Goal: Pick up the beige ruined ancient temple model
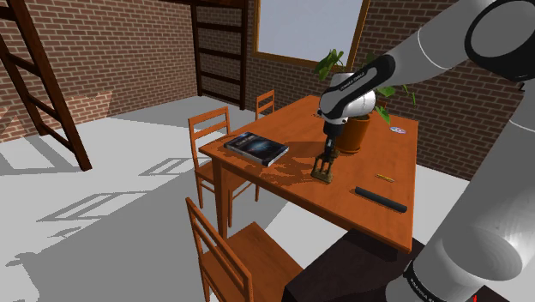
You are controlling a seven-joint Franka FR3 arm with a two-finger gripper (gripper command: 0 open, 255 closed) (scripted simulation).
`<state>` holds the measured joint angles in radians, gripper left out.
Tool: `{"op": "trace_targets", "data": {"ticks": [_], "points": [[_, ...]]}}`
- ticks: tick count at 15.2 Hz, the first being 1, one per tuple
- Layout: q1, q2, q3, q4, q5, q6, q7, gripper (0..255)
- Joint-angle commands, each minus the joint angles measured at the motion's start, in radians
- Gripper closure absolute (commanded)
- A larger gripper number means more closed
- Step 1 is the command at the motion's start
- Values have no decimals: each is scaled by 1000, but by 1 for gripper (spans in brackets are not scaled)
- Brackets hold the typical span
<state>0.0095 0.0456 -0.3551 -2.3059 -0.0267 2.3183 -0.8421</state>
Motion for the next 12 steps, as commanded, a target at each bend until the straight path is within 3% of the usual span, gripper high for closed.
{"op": "trace_targets", "data": {"ticks": [1, 12], "points": [[0, -13, -1, 8, -6, -21, 3, 255], [2, -102, 2, 73, -39, -170, 24, 255]]}}
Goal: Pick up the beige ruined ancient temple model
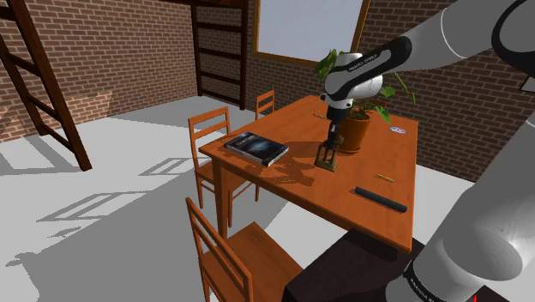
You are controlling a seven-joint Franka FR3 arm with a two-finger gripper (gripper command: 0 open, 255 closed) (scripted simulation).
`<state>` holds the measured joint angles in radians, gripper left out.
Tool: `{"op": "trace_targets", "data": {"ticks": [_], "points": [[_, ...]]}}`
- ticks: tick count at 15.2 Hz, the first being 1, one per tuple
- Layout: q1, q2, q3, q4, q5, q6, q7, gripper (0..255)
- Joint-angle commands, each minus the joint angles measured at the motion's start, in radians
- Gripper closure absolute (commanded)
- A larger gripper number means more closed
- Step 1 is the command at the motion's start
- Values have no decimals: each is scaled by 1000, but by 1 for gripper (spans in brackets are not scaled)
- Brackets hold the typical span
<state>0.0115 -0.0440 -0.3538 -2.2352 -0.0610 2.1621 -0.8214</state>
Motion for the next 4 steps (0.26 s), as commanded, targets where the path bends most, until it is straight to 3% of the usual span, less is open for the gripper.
{"op": "trace_targets", "data": {"ticks": [1, 4], "points": [[0, -19, 1, 9, -7, -28, 5, 255], [1, -26, 2, 18, -9, -43, 6, 255]]}}
